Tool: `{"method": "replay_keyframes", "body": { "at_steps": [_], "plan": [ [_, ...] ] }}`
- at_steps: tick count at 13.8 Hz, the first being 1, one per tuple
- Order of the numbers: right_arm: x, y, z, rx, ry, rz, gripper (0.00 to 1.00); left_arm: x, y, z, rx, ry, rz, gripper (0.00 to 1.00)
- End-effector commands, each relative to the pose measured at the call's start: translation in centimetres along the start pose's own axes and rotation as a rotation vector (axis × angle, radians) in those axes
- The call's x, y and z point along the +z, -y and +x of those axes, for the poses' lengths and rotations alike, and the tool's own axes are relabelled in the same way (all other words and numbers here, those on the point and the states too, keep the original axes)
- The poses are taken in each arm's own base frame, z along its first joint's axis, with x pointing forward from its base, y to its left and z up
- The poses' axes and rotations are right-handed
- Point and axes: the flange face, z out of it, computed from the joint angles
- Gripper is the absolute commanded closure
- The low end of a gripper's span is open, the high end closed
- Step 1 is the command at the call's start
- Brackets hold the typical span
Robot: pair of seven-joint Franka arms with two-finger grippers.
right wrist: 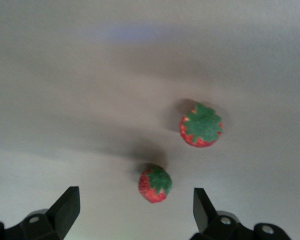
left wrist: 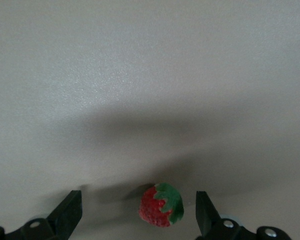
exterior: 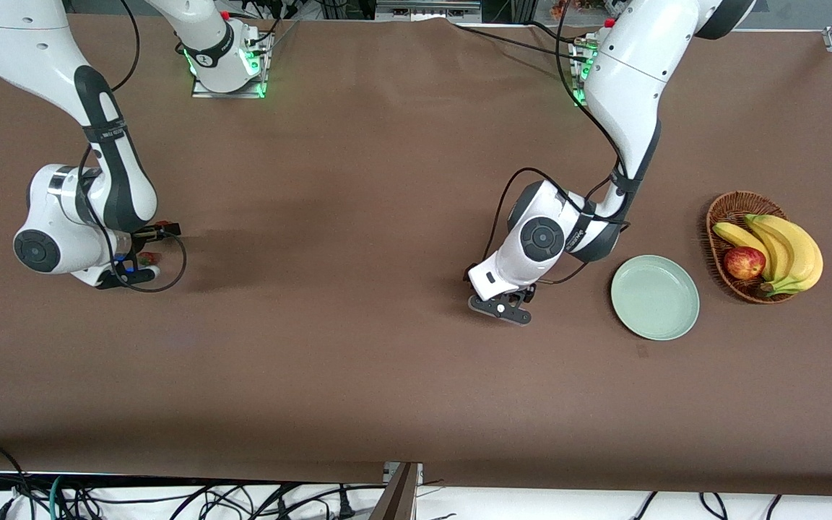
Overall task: Collect all strawberries into plate
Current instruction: 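Grasp the middle strawberry with the left gripper while the right gripper reaches strawberries, then carry the strawberry over the plate while the right gripper grasps another strawberry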
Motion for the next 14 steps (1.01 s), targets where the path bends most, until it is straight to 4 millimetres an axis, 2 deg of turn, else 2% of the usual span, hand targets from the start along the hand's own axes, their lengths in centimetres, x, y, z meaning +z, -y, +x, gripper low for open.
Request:
{"method": "replay_keyframes", "body": {
  "at_steps": [1, 3, 4, 5, 6, 7, 9, 10, 11, 12, 14],
  "plan": [
    [1.2, 0.1, -2.0, -0.016, -0.028, 0.01, 0.0, -0.5, -0.1, -0.6, -0.001, -0.003, 0.009, 0.14],
    [2.1, 0.2, -2.4, -0.016, -0.037, 0.008, 0.0, -0.6, -0.9, -0.7, 0.01, -0.003, 0.008, 0.17],
    [2.3, 0.2, -2.5, -0.015, -0.038, 0.009, 0.0, -0.7, -1.1, -0.8, 0.014, -0.001, 0.008, 0.28],
    [2.3, 0.2, -2.5, -0.015, -0.039, 0.008, 0.0, -0.6, -1.3, -0.9, 0.017, 0.002, 0.009, 0.46],
    [2.3, 0.2, -2.4, -0.016, -0.04, 0.007, 0.03, -0.5, -1.3, -0.9, 0.016, 0.002, 0.009, 0.65],
    [2.4, 0.2, -2.4, -0.016, -0.042, 0.006, 0.11, -0.7, -1.3, -0.8, 0.023, 0.001, 0.01, 0.78],
    [2.6, 0.1, -2.2, -0.017, -0.047, 0.003, 0.25, -1.5, -1.0, -0.6, 0.024, -0.009, 0.011, 0.86],
    [2.7, 0.1, -2.2, -0.023, -0.049, 0.002, 0.28, -2.1, -0.7, -0.4, 0.02, -0.013, 0.013, 0.91],
    [2.9, 0.0, -2.1, -0.028, -0.047, 0.002, 0.28, -3.0, -0.5, -0.4, 0.018, -0.009, 0.014, 1.0],
    [3.2, -0.4, -2.2, -0.022, -0.044, 0.005, 0.29, -4.3, 0.3, -0.2, 0.01, 0.013, 0.024, 1.0],
    [3.3, -0.6, -2.3, -0.019, -0.043, 0.007, 0.48, -7.8, 3.4, 0.5, 0.026, 0.015, 0.076, 1.0]
  ]
}}
